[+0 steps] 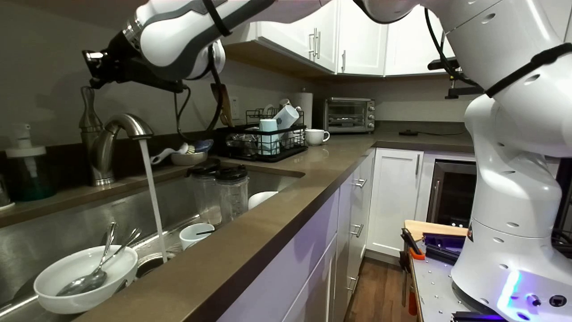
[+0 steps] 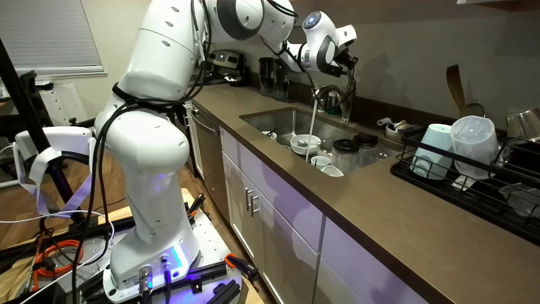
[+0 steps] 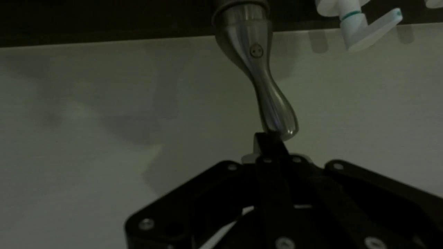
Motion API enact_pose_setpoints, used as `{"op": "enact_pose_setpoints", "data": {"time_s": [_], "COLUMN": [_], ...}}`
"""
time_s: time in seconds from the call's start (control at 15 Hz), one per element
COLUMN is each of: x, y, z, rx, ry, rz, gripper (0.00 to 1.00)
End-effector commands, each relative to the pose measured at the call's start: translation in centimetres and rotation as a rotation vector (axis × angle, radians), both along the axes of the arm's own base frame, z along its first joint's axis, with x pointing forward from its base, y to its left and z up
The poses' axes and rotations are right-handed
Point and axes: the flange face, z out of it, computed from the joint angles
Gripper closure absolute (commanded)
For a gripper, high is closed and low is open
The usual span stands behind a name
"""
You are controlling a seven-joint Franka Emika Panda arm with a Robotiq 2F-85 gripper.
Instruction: Open then close the tap
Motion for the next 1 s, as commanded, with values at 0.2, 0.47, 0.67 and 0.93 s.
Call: {"op": "enact_pose_setpoints", "data": {"time_s": [0.2, 0.47, 0.67, 0.93], "x": [-0.8, -0.7, -0.6, -0.3], "y": [-0.6, 0.2, 1.1, 2.3], "z": [0.4, 0.6, 0.6, 0.8], "rx": [0.012, 0.019, 0.024, 0.024], "ry": [-0.097, -0.112, -0.107, -0.108], "rz": [-0.005, 0.014, 0.028, 0.049], "gripper": [0.97, 0.97, 0.98, 0.98]}}
